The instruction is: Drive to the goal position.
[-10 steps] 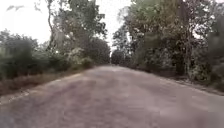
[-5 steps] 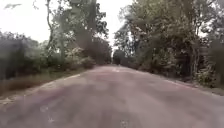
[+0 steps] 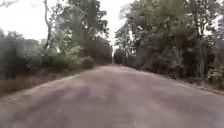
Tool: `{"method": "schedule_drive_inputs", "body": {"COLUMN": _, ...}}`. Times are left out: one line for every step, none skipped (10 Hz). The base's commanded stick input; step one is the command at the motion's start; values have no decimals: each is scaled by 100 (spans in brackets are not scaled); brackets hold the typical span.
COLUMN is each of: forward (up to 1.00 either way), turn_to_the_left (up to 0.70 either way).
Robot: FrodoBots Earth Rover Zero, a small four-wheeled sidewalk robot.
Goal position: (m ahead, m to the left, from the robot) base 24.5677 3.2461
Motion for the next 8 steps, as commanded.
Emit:
{"method": "schedule_drive_inputs", "body": {"forward": 100, "turn_to_the_left": 0}}
{"method": "schedule_drive_inputs", "body": {"forward": 100, "turn_to_the_left": 0}}
{"method": "schedule_drive_inputs", "body": {"forward": 100, "turn_to_the_left": 0}}
{"method": "schedule_drive_inputs", "body": {"forward": 100, "turn_to_the_left": 0}}
{"method": "schedule_drive_inputs", "body": {"forward": 100, "turn_to_the_left": 0}}
{"method": "schedule_drive_inputs", "body": {"forward": 100, "turn_to_the_left": 0}}
{"method": "schedule_drive_inputs", "body": {"forward": 100, "turn_to_the_left": 0}}
{"method": "schedule_drive_inputs", "body": {"forward": 100, "turn_to_the_left": 0}}
